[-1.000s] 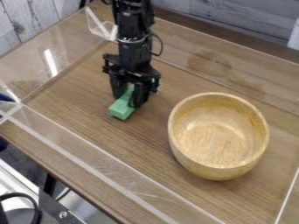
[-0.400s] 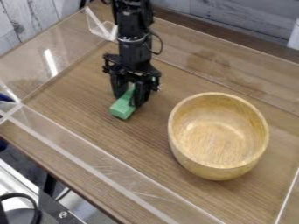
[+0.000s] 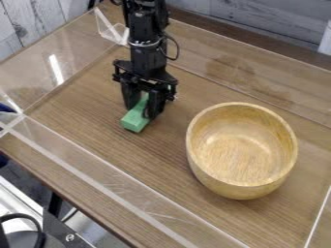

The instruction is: Remove the green block from inside the brown bowl and put it on the table

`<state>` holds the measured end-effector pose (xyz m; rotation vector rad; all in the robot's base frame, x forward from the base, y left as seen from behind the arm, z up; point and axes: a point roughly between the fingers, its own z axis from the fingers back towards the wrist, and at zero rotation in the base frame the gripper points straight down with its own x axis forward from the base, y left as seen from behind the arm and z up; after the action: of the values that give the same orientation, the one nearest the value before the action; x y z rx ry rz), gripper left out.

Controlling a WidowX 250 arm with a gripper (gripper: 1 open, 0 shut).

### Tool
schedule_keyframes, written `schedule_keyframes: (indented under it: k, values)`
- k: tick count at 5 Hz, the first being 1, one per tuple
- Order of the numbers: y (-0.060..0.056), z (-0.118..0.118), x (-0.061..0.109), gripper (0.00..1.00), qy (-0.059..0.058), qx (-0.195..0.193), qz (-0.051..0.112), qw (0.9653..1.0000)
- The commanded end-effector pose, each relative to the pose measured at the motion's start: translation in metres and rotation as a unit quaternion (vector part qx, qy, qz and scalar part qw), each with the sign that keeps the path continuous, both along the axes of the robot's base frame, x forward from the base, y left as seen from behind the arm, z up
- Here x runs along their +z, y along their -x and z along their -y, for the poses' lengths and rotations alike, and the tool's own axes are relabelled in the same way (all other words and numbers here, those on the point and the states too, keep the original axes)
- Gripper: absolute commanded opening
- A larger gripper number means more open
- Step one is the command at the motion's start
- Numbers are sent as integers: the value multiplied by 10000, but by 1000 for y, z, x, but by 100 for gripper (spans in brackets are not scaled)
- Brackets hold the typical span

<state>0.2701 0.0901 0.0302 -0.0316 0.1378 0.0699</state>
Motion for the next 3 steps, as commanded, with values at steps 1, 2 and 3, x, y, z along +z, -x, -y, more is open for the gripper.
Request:
schedule_keyframes:
  k: [1, 2, 3]
  values:
    - [-10, -7, 14, 0, -67, 82, 278, 9996]
    - [-12, -7, 13, 0, -51, 88, 287, 9995]
    - [-14, -7, 11, 0, -35, 94, 296, 9995]
